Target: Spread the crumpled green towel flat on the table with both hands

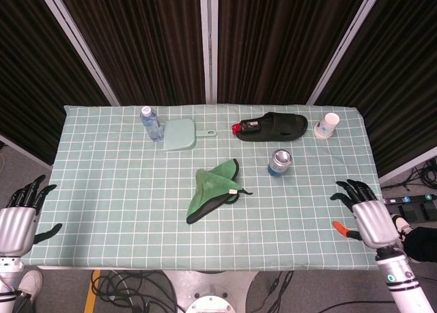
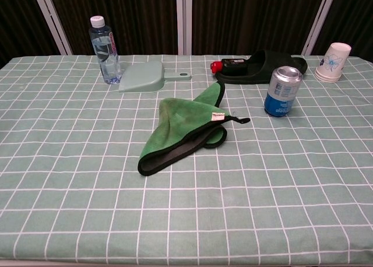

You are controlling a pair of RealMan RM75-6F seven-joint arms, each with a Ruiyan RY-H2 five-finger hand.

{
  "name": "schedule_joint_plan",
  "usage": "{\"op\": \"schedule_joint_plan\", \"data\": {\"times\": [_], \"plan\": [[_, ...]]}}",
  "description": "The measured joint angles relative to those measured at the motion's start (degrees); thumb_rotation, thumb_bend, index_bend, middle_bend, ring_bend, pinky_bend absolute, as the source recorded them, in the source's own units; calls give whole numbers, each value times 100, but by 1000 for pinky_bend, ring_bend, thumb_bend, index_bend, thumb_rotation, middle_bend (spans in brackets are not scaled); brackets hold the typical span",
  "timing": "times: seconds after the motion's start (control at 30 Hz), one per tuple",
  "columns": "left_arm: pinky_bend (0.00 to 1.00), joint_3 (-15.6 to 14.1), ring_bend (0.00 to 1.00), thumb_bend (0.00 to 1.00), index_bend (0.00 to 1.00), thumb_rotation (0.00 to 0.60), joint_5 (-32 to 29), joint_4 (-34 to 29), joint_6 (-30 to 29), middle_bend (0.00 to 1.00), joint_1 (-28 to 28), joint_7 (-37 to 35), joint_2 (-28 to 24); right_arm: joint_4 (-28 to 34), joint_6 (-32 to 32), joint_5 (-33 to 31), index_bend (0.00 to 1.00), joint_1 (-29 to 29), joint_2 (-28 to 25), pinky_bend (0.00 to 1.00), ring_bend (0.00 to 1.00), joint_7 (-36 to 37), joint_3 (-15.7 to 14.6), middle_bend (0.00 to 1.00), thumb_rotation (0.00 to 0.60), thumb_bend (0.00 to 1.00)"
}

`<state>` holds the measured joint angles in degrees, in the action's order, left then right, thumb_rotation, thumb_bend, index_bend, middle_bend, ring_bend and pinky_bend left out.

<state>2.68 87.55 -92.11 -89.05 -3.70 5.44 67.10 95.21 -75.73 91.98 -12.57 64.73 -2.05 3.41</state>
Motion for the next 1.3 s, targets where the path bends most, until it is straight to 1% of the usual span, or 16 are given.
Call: {"op": "schedule_joint_plan", "data": {"times": [0.13,0.3,0.43,0.57,0.67,0.87,1.0,1.13,1.3], "plan": [[220,-14,175,108,256,600,5,2,-28,187,26,-36,-2,-37,632,-129,385,-500,402,124,76,-152,170,160,599,92],[220,-24,175,109,256,600,48,19,-66,187,43,-97,-20,-292,1492,-485,388,-1187,1145,125,61,-283,402,160,598,91],[220,-15,175,108,257,600,34,66,-59,187,43,-204,-33,-811,1910,-770,388,-1640,1834,124,61,-518,567,160,600,111],[219,-4,175,108,257,600,-3,108,-53,187,51,-289,-25,-1529,2237,-1067,389,-2075,2546,125,60,-719,737,160,599,130],[219,1,175,108,256,600,-26,164,-59,187,65,-351,-9,-2018,2390,-1248,388,-2350,3002,125,60,-808,848,159,599,136],[219,23,175,108,257,600,-55,203,-16,187,43,-404,6,-2732,2567,-1525,405,-2772,3664,124,61,-925,1011,160,597,140],[219,35,175,108,257,600,-68,240,0,187,32,-452,19,-3061,2620,-1697,419,-2956,3992,124,60,-1032,1079,160,599,143],[219,48,175,109,256,600,-106,304,39,187,19,-515,44,-3348,2688,-1817,436,-3112,4248,124,58,-1075,1110,160,599,166],[219,62,175,108,256,600,-120,344,37,187,17,-575,50,-3616,2732,-1873,461,-3315,4462,123,59,-1095,1136,163,599,246]]}}
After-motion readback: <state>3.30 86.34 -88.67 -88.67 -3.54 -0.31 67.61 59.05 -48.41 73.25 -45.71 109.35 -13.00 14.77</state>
